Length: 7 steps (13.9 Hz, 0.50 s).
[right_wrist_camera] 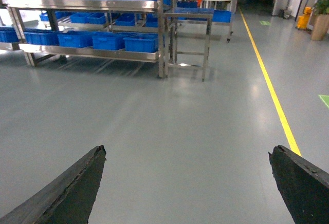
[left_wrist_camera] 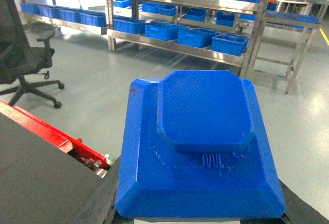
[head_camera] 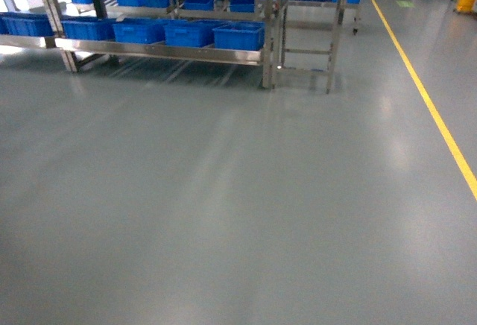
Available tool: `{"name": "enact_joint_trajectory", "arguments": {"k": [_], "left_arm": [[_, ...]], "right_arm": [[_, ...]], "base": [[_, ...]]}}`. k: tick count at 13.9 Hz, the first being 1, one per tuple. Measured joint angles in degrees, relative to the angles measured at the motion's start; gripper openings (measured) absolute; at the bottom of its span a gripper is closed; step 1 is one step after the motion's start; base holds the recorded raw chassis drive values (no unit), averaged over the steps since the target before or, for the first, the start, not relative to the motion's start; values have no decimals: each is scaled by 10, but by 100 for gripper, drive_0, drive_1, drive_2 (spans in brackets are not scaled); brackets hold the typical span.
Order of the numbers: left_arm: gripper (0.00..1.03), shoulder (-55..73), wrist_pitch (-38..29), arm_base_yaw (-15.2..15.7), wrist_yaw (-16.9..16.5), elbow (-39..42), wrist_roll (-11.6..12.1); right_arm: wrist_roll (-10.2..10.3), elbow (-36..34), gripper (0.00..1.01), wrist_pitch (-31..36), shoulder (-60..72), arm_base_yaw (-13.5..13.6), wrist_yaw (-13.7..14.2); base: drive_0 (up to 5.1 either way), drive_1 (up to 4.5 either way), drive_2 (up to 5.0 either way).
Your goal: Pick blue part to blue bin on bottom shelf
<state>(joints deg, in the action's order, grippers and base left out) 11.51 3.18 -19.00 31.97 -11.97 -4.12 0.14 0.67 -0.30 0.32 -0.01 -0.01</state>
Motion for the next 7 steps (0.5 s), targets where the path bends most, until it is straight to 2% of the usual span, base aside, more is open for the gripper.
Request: {"name": "enact_joint_trajectory", "arguments": {"k": [7], "left_arm": [[43,0,0,0,0,0,0]], "right_arm": [[0,0,98,0,0,0,0]], "base": [[-160,-160,-160]]}}
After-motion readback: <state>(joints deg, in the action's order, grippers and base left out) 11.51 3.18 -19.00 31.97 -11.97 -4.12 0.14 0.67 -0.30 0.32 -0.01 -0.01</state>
